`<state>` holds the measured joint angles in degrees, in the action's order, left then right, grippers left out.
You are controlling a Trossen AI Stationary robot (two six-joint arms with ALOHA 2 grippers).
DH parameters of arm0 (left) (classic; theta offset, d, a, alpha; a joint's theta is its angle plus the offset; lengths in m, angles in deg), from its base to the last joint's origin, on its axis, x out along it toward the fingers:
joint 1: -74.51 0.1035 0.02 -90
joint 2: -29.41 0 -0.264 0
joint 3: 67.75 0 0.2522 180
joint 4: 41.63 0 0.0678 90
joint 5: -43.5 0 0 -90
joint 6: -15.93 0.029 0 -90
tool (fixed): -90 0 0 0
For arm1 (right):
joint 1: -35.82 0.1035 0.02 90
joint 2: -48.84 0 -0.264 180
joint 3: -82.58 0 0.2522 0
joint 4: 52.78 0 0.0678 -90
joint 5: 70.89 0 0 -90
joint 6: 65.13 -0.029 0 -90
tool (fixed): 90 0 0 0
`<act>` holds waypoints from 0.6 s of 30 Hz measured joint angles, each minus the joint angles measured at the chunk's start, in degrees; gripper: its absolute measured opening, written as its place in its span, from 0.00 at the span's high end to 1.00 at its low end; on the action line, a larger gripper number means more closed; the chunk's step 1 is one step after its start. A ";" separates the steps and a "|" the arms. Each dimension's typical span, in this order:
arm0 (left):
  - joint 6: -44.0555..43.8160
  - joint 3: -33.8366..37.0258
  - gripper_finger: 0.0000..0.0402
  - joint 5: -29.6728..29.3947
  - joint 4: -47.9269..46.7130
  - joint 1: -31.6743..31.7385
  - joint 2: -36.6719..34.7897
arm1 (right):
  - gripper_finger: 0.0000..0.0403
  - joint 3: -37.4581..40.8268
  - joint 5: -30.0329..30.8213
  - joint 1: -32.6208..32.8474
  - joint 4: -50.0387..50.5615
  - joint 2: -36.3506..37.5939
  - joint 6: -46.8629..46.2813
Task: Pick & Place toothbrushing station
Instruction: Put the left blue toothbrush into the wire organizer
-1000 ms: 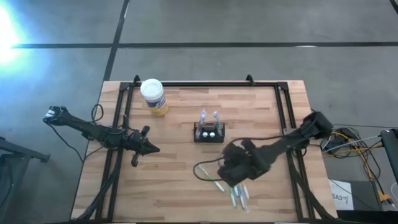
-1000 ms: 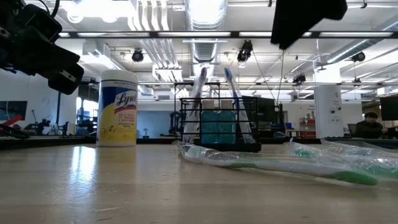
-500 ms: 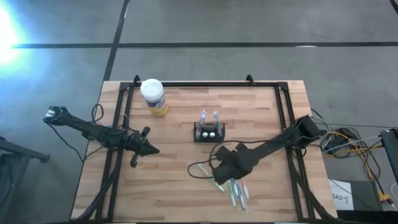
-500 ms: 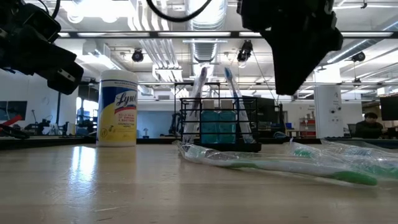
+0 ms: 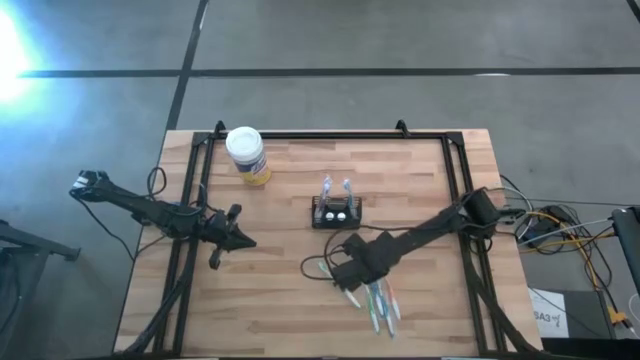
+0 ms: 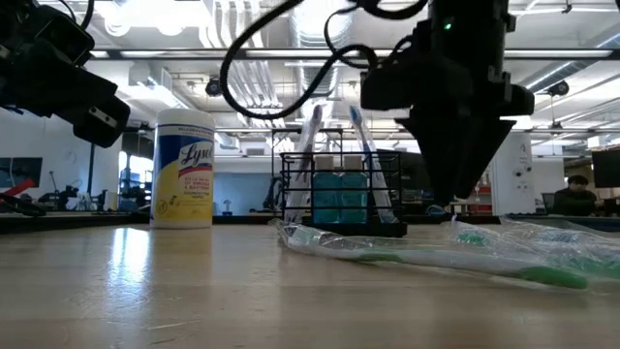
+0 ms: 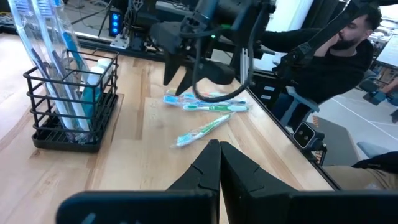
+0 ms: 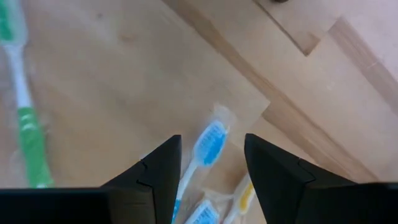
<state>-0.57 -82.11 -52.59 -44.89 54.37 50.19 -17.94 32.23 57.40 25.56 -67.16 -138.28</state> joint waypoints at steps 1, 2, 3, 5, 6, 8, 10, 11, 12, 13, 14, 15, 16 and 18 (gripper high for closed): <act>0.02 0.00 0.99 0.01 -0.02 0.00 -0.02 | 0.56 0.13 0.04 -0.13 0.15 0.00 -0.28; 0.00 0.00 0.99 0.04 -0.04 0.01 0.00 | 0.56 0.25 0.06 -0.31 0.15 0.00 -0.58; 0.00 0.00 0.99 0.11 -0.07 0.02 0.00 | 0.56 0.49 0.04 -0.33 -0.03 0.00 -1.01; 0.00 0.00 0.99 0.66 -0.09 0.02 0.00 | 0.56 1.14 -0.56 -0.33 -0.22 -0.03 -1.95; -0.02 0.00 0.99 0.90 -0.13 0.00 0.00 | 0.56 1.56 -1.22 -0.32 -0.34 -0.11 -2.45; 0.01 0.00 0.99 1.05 -0.23 0.00 0.00 | 0.56 2.45 -2.23 -0.28 -1.03 -0.11 -3.77; 0.07 0.00 0.99 1.09 -0.27 0.02 0.00 | 0.56 3.27 -2.52 -0.24 -1.33 -0.11 -4.67; 0.09 0.00 0.99 1.11 -0.31 0.00 0.00 | 0.56 3.77 -2.54 -0.24 -1.78 -0.11 -4.74; 0.09 0.00 0.99 1.14 -0.31 0.01 0.00 | 0.56 4.16 -2.56 -0.24 -2.59 -0.11 -4.72; 0.09 0.00 0.99 1.15 -0.35 0.02 0.00 | 0.56 4.55 -2.72 -0.27 -3.91 -0.11 -4.67; 0.07 0.00 0.99 1.16 -0.40 0.00 0.00 | 0.56 4.82 -2.77 -0.28 -5.01 -0.11 -4.51; 0.09 0.00 0.99 1.18 -0.40 0.00 0.00 | 0.56 5.13 -2.85 -0.28 -6.13 -0.11 -4.31; 0.11 0.00 0.99 1.18 -0.42 0.02 0.00 | 0.56 5.43 -3.01 -0.28 -7.47 -0.11 -3.87; 0.11 0.00 0.99 1.20 -0.39 0.02 0.00 | 0.56 6.04 -3.87 -0.28 -10.46 -0.11 -3.02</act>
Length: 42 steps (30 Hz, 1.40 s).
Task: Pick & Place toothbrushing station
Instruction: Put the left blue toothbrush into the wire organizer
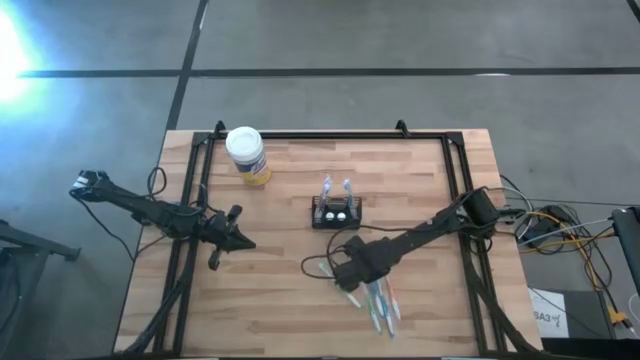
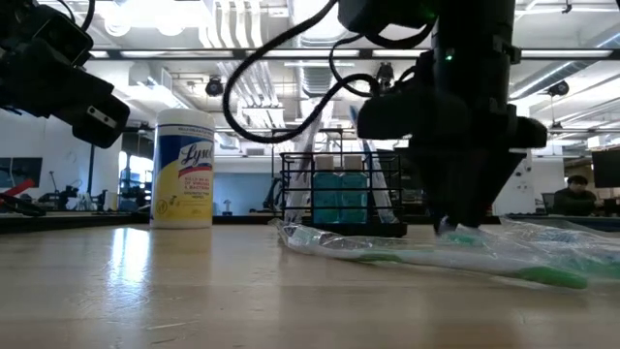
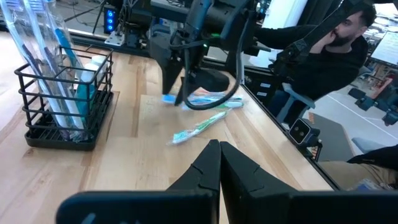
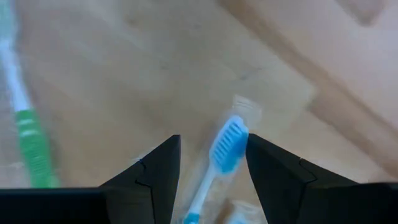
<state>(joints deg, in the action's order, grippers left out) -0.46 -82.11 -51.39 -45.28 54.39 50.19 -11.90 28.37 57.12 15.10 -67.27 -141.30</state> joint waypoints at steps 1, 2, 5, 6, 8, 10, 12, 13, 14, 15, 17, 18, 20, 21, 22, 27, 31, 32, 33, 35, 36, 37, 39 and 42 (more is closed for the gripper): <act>0.00 0.00 0.99 0.02 0.00 -0.02 0.00 | 0.56 0.45 -0.29 0.02 -1.08 0.01 0.09; 0.00 0.00 0.99 0.06 0.00 0.00 0.00 | 0.57 0.79 -0.37 0.02 -1.40 0.02 0.04; 0.00 0.00 0.99 0.11 0.02 0.00 0.00 | 0.57 1.87 -0.29 0.06 -1.12 0.02 -0.65; 0.00 0.00 0.99 0.13 0.02 0.00 0.00 | 0.58 2.22 -0.31 0.06 -1.07 0.02 -0.84; 0.02 0.00 0.99 0.13 0.04 0.00 0.00 | 0.58 2.55 -0.32 0.06 -1.17 0.09 -0.90; 0.02 0.00 0.99 0.15 0.05 -0.01 0.00 | 0.58 2.76 -0.37 0.06 -1.32 0.13 -0.52; 0.02 0.00 0.99 0.17 0.07 -0.01 0.00 | 0.58 2.81 -0.40 0.06 -1.39 0.13 0.12; 0.00 0.00 0.99 0.17 0.06 -0.01 0.00 | 0.59 2.81 -0.40 0.06 -1.43 0.13 0.52; 0.02 0.00 0.99 0.18 0.07 0.00 0.00 | 0.59 2.83 -0.44 0.06 -1.56 0.13 0.79; 0.03 0.00 0.99 0.19 0.07 -0.01 0.00 | 0.61 2.85 -0.50 0.06 -1.79 0.13 1.14; 0.03 0.00 0.99 0.20 0.07 -0.02 0.00 | 0.63 2.85 -0.64 0.06 -2.28 0.13 1.71; 0.03 0.00 0.99 0.20 0.07 0.00 0.00 | 0.65 2.85 -0.80 0.06 -2.45 0.13 2.06; 0.01 0.00 0.99 0.20 0.07 0.00 0.00 | 0.70 2.78 -1.52 0.04 -2.66 0.13 2.95; 0.00 0.00 0.99 0.20 0.07 0.00 0.00 | 0.73 2.71 -1.82 0.00 -2.74 0.13 3.49; 0.00 0.00 0.99 0.19 0.07 -0.02 0.00 | 0.77 2.61 -1.99 0.00 -2.79 0.13 4.06; -0.04 0.00 0.99 0.20 0.09 0.00 0.00 | 0.92 2.19 0.54 0.08 -2.32 0.71 8.12; -0.06 0.00 0.99 0.19 0.20 0.00 0.00 | 0.92 1.51 5.28 0.06 -2.55 3.49 9.86; -0.06 0.00 0.99 0.19 0.21 -0.02 -0.02 | 0.92 1.24 6.49 0.06 -2.74 4.34 10.02; -0.08 0.00 0.99 0.17 0.22 0.00 -0.02 | 0.92 1.12 7.66 0.04 -3.27 5.39 10.41; -0.08 0.02 0.99 0.18 0.22 -0.02 -0.01 | 0.92 0.80 9.68 0.10 -3.67 7.18 11.48; -0.08 0.02 0.99 0.19 0.20 -0.01 -0.01 | 0.92 0.47 10.77 0.19 -3.84 8.04 12.32; -0.08 0.02 0.99 0.18 0.20 0.00 0.00 | 0.92 0.02 11.92 0.27 -4.05 8.84 13.35; -0.11 0.02 0.99 0.17 0.20 0.00 -0.02 | 0.92 -0.89 14.09 0.48 -4.44 10.44 16.39; -0.11 0.02 0.99 0.17 0.15 -0.01 -0.02 | 0.94 -2.04 18.70 1.09 -8.52 12.96 23.08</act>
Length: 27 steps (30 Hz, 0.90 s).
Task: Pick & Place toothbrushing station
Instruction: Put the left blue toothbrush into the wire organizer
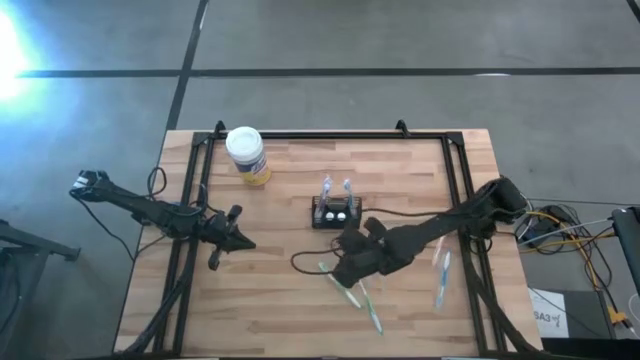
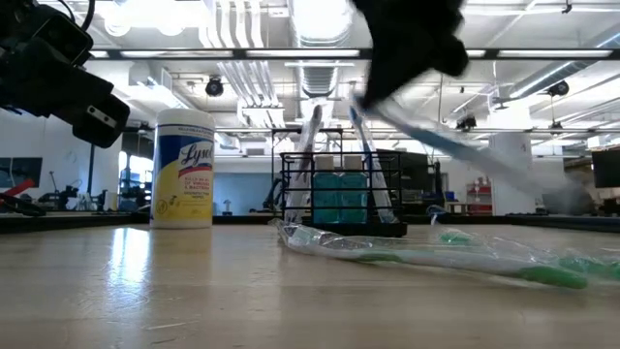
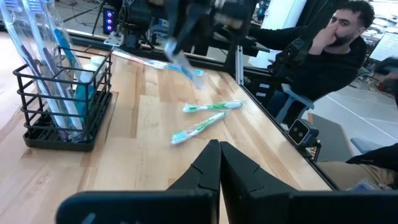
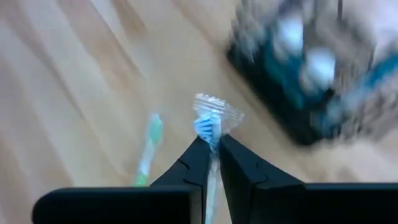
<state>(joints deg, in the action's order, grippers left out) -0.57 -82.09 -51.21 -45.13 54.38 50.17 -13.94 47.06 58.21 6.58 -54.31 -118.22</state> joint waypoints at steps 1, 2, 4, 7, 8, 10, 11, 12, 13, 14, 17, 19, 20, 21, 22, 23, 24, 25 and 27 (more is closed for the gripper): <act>0.00 0.00 0.99 0.00 0.00 0.00 0.00 | 0.94 -0.29 1.69 0.27 -1.97 0.96 2.70; -0.01 0.00 0.99 0.00 -0.03 0.01 0.02 | 0.94 -0.40 3.25 0.66 -4.44 1.97 6.01; 0.00 0.00 0.99 0.00 -0.09 0.01 0.00 | 0.94 -0.40 7.06 1.66 -10.53 4.16 14.22; 0.00 0.00 0.99 0.00 -0.15 -0.01 0.00 | 0.94 -0.21 14.81 3.77 -18.10 7.41 27.20; 0.00 0.00 0.99 0.00 -0.15 0.01 0.00 | 0.94 -0.05 17.32 4.19 -20.11 8.42 30.95; 0.00 0.00 0.99 0.00 -0.15 0.01 0.01 | 0.94 0.74 21.78 5.11 -24.21 10.68 38.03; 0.00 0.00 0.99 0.00 -0.13 0.00 0.00 | 0.94 1.56 23.52 5.36 -26.69 11.90 41.87; 0.00 0.00 0.99 0.00 -0.13 0.00 0.01 | 0.94 2.58 24.82 5.48 -30.28 12.91 45.76; 0.00 0.00 0.99 0.00 -0.13 0.01 0.02 | 0.94 3.99 25.54 5.48 -34.28 14.07 49.97; 0.01 0.00 0.99 0.00 -0.13 0.01 0.02 | 0.94 5.96 25.84 5.48 -38.20 15.29 54.22; 0.11 0.00 0.99 0.00 -0.11 -0.01 0.02 | 0.94 14.14 20.78 5.03 -54.05 18.70 68.00; 0.11 0.00 0.99 0.00 -0.11 0.01 0.00 | 0.95 21.34 16.80 4.07 -65.61 21.14 74.28; 0.11 0.00 0.99 0.01 -0.12 0.00 0.01 | 0.96 24.83 16.25 3.55 -71.59 22.25 75.78; 0.08 0.00 0.99 0.06 -0.14 -0.01 0.02 | 0.96 28.37 16.21 2.97 -76.38 23.55 76.89; 0.06 0.00 0.99 0.12 -0.15 0.00 0.00 | 0.97 31.81 16.95 2.34 -80.55 24.90 77.46; 0.04 0.00 0.99 0.21 -0.24 0.01 0.00 | 0.97 34.82 17.94 1.65 -84.47 25.78 77.53; 0.04 0.00 0.99 0.31 -0.37 0.01 0.02 | 0.97 37.58 19.03 0.93 -88.07 26.61 77.45; 0.07 0.00 0.99 0.33 -0.55 -0.01 0.02 | 0.97 40.24 20.19 0.30 -91.01 27.22 77.18; 0.20 0.00 0.99 0.33 -1.10 0.01 0.02 | 0.97 44.59 20.91 -1.37 -97.12 27.87 75.96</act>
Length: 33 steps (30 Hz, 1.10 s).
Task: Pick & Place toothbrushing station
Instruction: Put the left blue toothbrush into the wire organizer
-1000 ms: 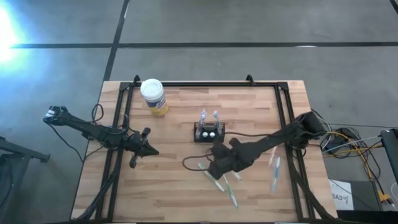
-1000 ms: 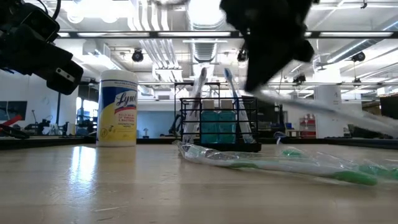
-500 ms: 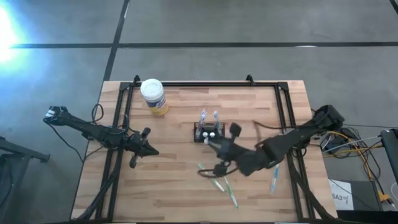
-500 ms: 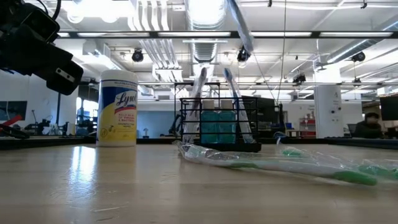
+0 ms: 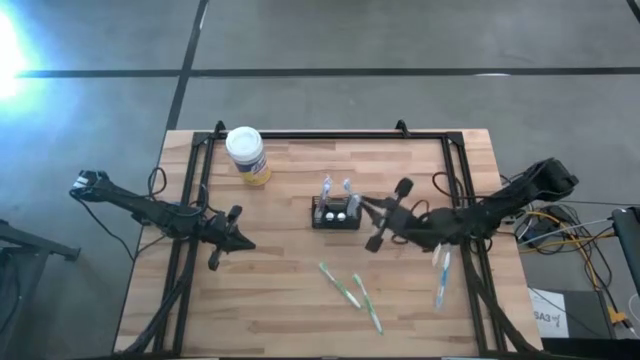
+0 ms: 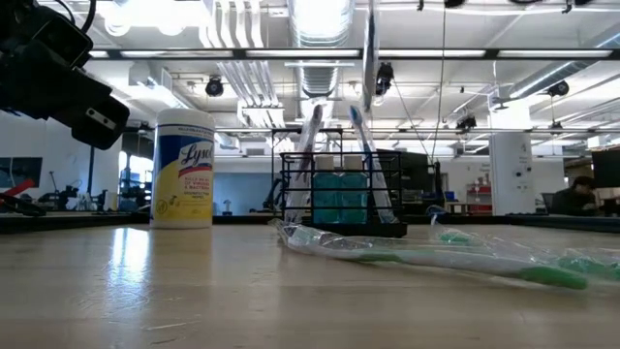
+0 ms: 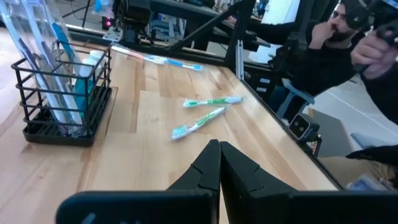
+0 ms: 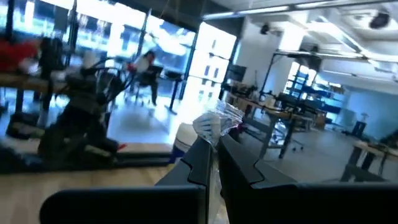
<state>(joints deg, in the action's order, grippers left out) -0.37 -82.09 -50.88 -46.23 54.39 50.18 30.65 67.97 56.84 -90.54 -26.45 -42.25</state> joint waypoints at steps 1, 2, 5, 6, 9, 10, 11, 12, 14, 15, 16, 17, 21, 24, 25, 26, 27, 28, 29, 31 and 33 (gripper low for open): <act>0.17 0.00 0.99 0.00 -0.21 -0.01 0.01 | 0.97 1.86 0.03 -0.87 -2.67 0.28 -0.54; 0.30 0.00 0.99 0.00 -0.23 0.01 0.01 | 0.97 3.45 0.20 -1.73 -4.80 0.45 -1.28; 0.33 0.00 0.99 0.02 -0.35 -0.01 -0.02 | 0.97 6.75 0.63 -4.08 -6.50 0.70 -3.29; 0.33 0.00 0.99 0.04 -0.41 0.01 -0.01 | 0.97 7.40 0.61 -4.78 -6.29 0.58 -4.16; 0.33 0.00 0.99 0.04 -0.41 0.01 -0.02 | 0.97 8.71 0.34 -6.34 -6.45 -0.09 -5.79; 0.31 0.00 0.99 0.04 -0.41 0.00 0.00 | 0.97 8.99 0.34 -6.91 -6.59 -0.64 -6.19; 0.31 0.00 0.99 0.04 -0.41 0.00 0.01 | 0.97 9.27 0.36 -7.39 -6.57 -1.15 -6.44; 0.31 0.00 0.99 0.04 -0.41 0.00 -0.02 | 0.97 9.48 0.47 -7.84 -6.37 -1.70 -6.65; 0.30 0.00 0.99 0.04 -0.45 -0.01 -0.01 | 0.97 9.46 0.63 -8.29 -6.41 -2.90 -6.82; 0.29 0.00 0.99 0.04 -0.44 0.01 -0.01 | 0.97 9.42 0.63 -8.44 -6.55 -3.50 -6.82; 0.29 0.00 0.99 0.04 -0.43 -0.01 0.01 | 0.97 9.28 0.61 -8.59 -6.50 -4.25 -6.82; 0.29 0.00 0.99 0.04 -0.45 -0.01 0.01 | 0.97 8.99 0.61 -8.65 -6.32 -5.10 -6.84; 0.29 0.00 0.99 0.03 -0.45 0.01 -0.01 | 0.97 7.40 1.33 -8.75 -6.35 -8.30 -7.80; 0.29 0.00 0.99 0.04 -0.47 0.01 0.01 | 0.97 6.71 5.40 -8.66 -6.15 -10.44 -11.83; 0.27 0.00 0.99 0.04 -0.45 -0.01 0.01 | 0.97 6.60 6.95 -8.66 -6.06 -11.04 -13.36; 0.26 0.00 0.99 0.04 -0.46 -0.01 -0.01 | 0.97 6.51 8.75 -8.72 -5.95 -11.71 -14.88; 0.24 0.00 0.99 0.03 -0.46 0.01 -0.02 | 0.97 6.39 10.40 -8.73 -5.91 -12.27 -16.21; 0.24 0.00 0.99 0.04 -0.45 -0.01 0.01 | 0.97 6.32 11.75 -8.73 -5.85 -12.98 -17.32; 0.24 0.00 0.99 0.03 -0.45 -0.01 0.00 | 0.97 6.23 12.81 -8.71 -5.82 -13.79 -18.30; 0.22 0.00 0.99 0.04 -0.45 -0.01 0.00 | 0.97 5.97 13.82 -8.66 -5.63 -15.20 -20.22; 0.20 0.00 0.99 0.02 -0.45 0.01 -0.02 | 0.97 5.48 14.31 -8.66 -5.78 -16.63 -22.31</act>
<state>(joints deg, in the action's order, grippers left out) -0.17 -82.09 -50.86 -46.68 54.39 50.17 36.13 82.28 48.18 -96.32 -43.08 -64.57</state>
